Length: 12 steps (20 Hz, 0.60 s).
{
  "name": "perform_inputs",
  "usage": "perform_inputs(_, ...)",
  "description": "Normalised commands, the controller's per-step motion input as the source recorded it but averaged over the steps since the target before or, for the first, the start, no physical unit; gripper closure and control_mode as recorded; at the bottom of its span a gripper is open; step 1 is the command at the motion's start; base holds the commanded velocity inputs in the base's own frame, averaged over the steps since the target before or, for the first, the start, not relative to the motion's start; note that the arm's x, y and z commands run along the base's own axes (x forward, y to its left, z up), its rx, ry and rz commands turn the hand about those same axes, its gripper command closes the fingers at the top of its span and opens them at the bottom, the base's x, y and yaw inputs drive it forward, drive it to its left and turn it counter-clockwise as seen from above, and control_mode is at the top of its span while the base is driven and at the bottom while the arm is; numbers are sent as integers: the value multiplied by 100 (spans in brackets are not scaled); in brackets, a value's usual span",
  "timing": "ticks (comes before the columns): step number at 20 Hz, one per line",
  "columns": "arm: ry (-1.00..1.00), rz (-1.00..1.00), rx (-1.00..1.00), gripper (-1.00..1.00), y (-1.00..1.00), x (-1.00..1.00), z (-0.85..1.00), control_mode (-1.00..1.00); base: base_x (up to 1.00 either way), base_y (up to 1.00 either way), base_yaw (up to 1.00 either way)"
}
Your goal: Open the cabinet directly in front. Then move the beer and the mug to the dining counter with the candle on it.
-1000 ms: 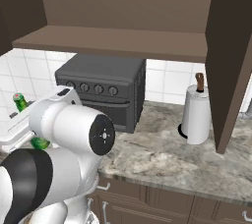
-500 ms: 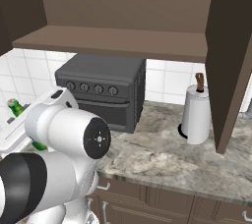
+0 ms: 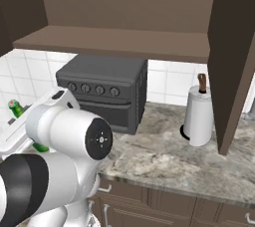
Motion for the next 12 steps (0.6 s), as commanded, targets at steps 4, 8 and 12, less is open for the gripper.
perform_inputs(4,0,0,0,100,0,0,0,100,-61,-5,0)
perform_inputs(8,0,0,0,100,0,0,0,100,-77,-2,0)
perform_inputs(12,0,0,0,100,0,0,0,100,-73,-8,0)
